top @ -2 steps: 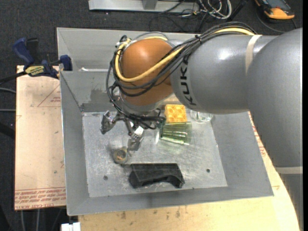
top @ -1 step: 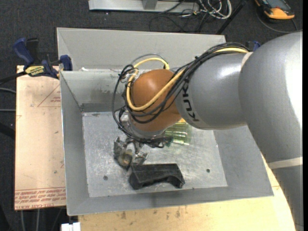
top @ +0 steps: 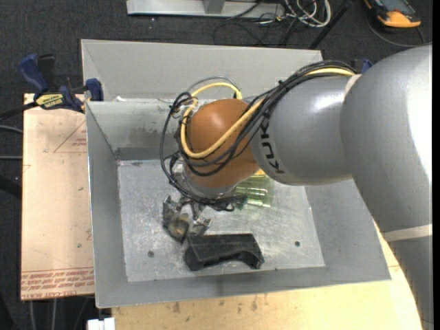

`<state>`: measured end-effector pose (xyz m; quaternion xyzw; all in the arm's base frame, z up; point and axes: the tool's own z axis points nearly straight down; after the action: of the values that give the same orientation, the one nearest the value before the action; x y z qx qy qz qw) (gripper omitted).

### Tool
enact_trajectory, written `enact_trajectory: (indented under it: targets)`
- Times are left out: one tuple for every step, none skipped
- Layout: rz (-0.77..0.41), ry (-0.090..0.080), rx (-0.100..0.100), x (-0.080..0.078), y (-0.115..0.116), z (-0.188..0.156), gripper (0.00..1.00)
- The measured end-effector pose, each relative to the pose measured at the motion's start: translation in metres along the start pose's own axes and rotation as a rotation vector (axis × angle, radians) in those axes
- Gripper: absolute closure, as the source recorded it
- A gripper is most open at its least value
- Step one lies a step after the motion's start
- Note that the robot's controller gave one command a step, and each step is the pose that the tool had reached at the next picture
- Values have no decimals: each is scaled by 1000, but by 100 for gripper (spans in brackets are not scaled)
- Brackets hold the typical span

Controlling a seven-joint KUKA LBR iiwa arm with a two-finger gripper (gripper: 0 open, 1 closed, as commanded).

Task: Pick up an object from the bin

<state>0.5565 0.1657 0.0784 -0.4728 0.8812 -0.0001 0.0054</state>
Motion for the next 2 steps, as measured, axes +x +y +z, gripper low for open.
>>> enact_trajectory:
  targets:
    - [-7,-4,3,1,1,0,100]
    - [-55,-3,11,-1,6,-1,100]
